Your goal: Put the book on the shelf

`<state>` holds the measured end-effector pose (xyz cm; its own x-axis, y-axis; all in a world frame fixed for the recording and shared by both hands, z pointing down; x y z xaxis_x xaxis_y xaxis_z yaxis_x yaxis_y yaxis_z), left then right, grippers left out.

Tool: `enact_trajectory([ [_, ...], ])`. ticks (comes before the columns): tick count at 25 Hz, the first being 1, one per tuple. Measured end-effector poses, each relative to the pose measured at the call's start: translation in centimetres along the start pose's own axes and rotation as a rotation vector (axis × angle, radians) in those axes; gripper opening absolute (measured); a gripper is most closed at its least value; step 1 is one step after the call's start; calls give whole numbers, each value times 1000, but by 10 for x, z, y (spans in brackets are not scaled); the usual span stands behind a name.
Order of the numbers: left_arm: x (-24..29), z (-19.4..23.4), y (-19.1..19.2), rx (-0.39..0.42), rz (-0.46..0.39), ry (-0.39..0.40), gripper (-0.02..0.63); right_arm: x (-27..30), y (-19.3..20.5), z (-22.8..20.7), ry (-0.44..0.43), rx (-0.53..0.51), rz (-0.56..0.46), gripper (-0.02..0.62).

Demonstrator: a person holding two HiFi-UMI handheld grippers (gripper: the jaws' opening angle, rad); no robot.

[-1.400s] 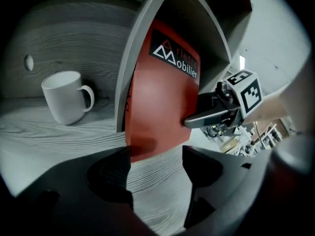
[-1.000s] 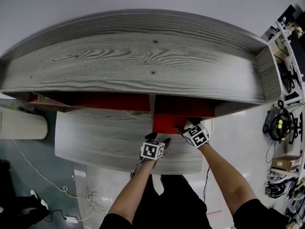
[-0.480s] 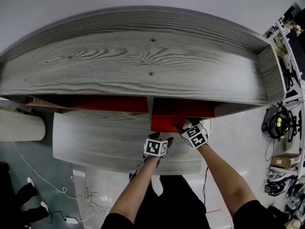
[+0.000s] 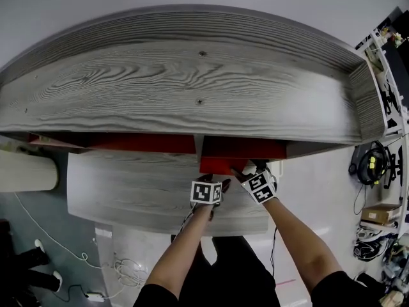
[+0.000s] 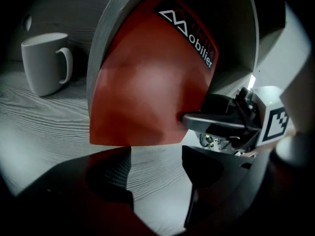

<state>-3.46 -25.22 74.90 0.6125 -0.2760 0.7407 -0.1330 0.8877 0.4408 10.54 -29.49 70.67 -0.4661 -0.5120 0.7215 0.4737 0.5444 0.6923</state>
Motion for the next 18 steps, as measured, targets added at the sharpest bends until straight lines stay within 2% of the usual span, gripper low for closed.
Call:
enact_trajectory([
  [11, 12, 9, -15, -48, -45, 6, 319, 2, -9, -7, 30, 101, -71, 299],
  [18, 11, 13, -17, -119, -67, 33, 314, -3, -9, -11, 19, 142, -122, 288],
])
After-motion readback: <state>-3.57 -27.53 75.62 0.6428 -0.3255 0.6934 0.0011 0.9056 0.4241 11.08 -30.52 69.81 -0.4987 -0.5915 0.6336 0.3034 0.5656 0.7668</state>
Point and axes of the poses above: the fingertips, and each gripper's own axes: x forward along the fingers, z to its left, y out of its underside, the point moved 8 cm from there along -x, backward along the fingers, and after that the axes turned 6 degrees about x, right-handed, at the moved point
